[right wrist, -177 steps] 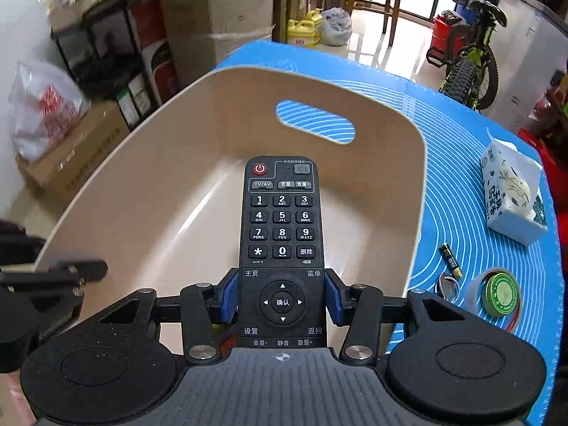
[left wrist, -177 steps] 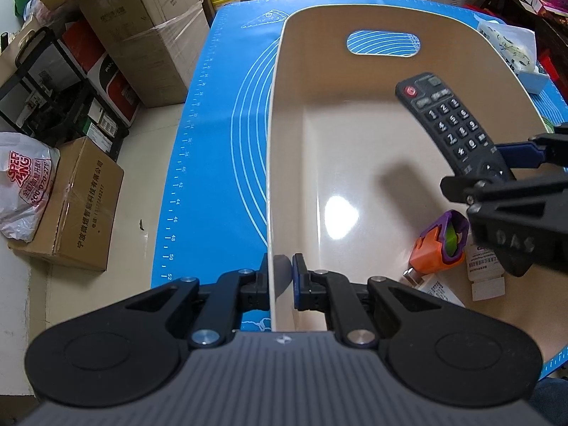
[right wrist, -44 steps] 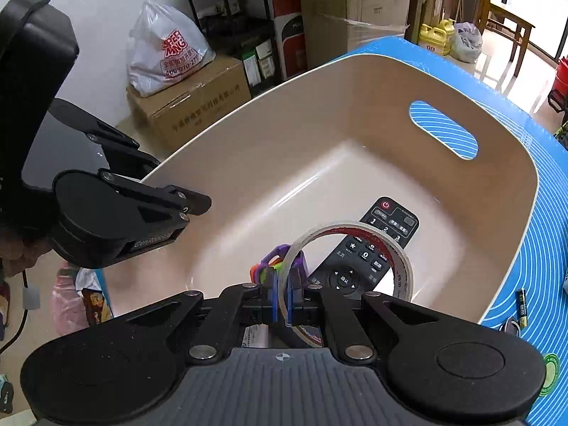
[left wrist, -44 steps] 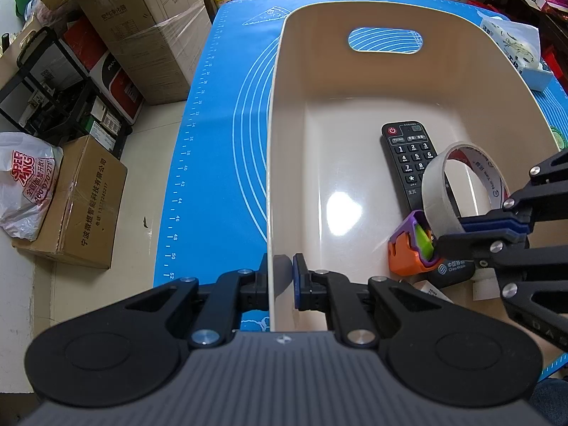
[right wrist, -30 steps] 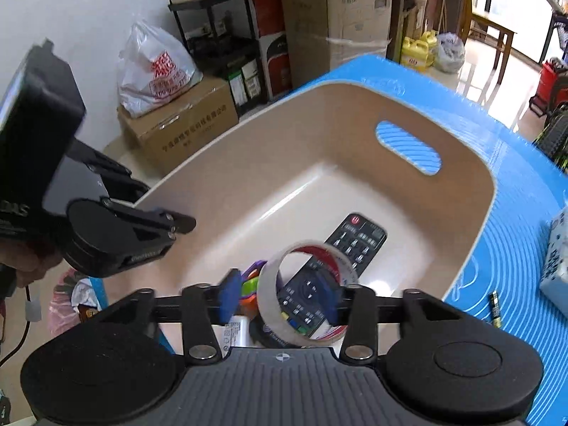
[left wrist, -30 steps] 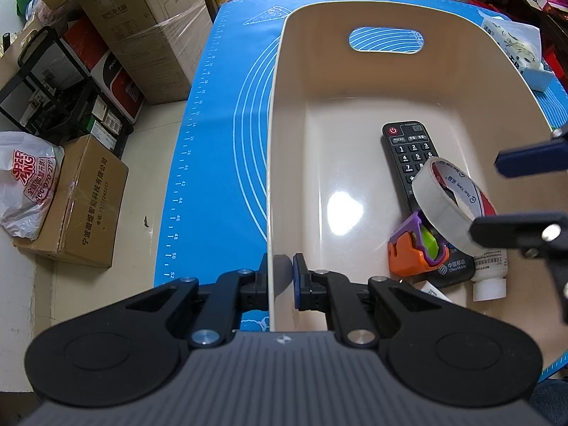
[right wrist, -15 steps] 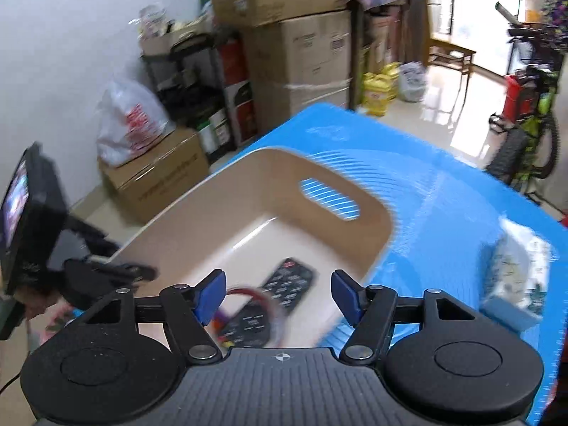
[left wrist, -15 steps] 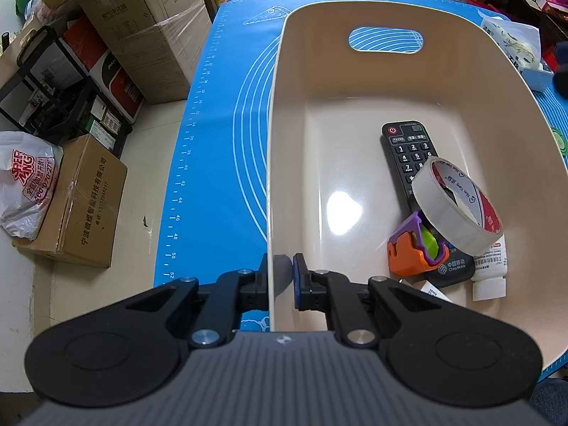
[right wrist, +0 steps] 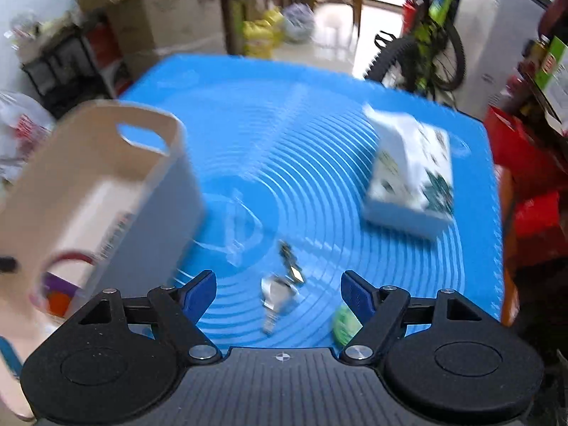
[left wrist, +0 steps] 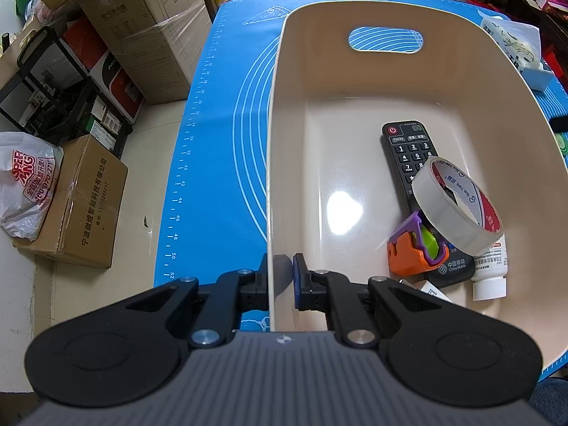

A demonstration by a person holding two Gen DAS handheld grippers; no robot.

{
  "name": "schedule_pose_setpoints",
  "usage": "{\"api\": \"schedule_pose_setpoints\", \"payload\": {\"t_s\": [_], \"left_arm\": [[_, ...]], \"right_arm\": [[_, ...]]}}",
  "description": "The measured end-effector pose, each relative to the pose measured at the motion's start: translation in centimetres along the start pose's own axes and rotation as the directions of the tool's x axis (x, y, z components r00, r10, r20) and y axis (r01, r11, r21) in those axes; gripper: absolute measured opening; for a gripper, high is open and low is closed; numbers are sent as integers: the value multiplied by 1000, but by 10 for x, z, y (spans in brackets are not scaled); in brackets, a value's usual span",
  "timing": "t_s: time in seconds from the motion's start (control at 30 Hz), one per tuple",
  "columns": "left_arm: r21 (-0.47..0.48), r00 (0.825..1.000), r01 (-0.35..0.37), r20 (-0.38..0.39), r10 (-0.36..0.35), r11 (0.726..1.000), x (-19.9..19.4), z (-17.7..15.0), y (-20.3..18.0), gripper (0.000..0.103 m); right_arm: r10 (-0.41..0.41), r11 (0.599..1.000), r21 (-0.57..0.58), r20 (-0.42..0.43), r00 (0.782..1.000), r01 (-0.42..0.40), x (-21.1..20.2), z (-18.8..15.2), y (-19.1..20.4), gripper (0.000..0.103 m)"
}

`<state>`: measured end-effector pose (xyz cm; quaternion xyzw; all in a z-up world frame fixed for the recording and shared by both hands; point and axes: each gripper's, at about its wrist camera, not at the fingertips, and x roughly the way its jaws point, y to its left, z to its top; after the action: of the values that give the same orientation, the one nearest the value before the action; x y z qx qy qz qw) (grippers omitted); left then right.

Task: Organize rigid objects
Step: 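Move the right gripper to the green ointment tin and grasp it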

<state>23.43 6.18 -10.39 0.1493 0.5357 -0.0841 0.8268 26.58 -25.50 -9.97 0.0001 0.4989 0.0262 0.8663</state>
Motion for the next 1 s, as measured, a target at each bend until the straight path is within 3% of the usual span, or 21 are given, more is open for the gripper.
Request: {"api": "schedule_pose_setpoints", "payload": {"t_s": [0.3, 0.57, 0.8, 0.93, 1.0], "left_arm": [[-1, 1000, -2, -2, 2, 1000, -1, 1, 0, 13], [0, 1000, -4, -1, 4, 1000, -1, 0, 1, 13], [-1, 1000, -5, 0, 5, 1000, -1, 0, 1, 13], [0, 1000, -4, -1, 4, 1000, -1, 1, 1, 13], [0, 1000, -5, -1, 5, 1000, -1, 0, 1, 13]], "right_arm": [[-60, 995, 76, -110, 992, 68, 39, -29, -33, 81], [-84, 983, 154, -129, 988, 103, 55, -42, -48, 79], [-102, 982, 145, -121, 987, 120, 62, -44, -44, 72], [-107, 978, 169, -99, 989, 123, 59, -41, -45, 56], [-107, 978, 171, -94, 990, 122, 59, -40, -44, 54]]}}
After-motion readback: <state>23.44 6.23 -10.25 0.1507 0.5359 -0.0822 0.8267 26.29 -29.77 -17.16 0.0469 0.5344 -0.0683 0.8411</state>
